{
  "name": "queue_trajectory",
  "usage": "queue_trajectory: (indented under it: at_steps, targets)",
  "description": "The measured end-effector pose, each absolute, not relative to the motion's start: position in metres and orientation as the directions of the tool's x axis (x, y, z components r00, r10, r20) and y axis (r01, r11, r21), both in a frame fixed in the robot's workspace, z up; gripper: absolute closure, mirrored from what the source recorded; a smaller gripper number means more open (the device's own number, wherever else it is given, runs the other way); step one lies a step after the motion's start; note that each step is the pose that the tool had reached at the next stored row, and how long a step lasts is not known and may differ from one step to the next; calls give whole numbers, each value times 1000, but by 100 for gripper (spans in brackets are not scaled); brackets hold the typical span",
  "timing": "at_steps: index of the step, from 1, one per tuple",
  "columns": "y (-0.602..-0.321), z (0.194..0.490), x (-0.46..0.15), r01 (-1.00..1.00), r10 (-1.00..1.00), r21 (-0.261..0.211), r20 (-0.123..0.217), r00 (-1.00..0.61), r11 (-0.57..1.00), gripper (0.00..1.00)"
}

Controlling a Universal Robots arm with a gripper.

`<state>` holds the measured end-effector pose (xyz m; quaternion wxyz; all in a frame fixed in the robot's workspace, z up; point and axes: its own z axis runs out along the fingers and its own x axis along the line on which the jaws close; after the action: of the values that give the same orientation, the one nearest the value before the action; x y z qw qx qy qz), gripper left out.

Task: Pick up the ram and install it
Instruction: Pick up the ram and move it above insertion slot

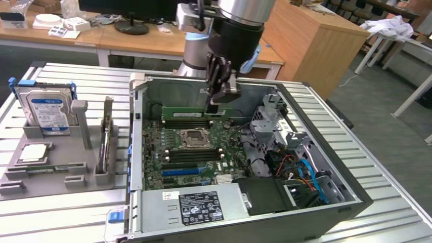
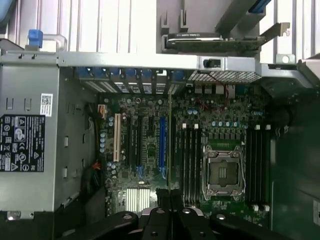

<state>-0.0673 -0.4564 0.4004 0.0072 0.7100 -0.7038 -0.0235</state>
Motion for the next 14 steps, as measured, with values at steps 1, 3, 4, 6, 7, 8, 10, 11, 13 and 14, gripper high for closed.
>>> queue_trajectory:
  at_steps: [1,3,4,6,7,8,10,11,13,14]
  targets:
    - [-456,400,-64,-999,-1000,43,-23,8,-9,88]
    - [-457,400,-59,-999,-1000,43,-23,8,-9,88]
    - [-457,400,-56,-999,-1000,43,-23,8,-9,88]
    - [-457,400,-50,-999,-1000,44,-23,8,-9,88]
    - [-457,400,-47,-999,-1000,44,-23,8,-9,88]
    - [-457,400,-45,-999,-1000,44,-23,8,-9,88]
    - [-457,400,-43,-999,-1000,44,-23,8,-9,88]
    - [-457,400,-43,-999,-1000,44,-23,8,-9,88]
    - [-457,400,-43,-999,-1000,44,-23,8,-9,88]
    - [-457,400,-43,-999,-1000,44,-23,8,-9,88]
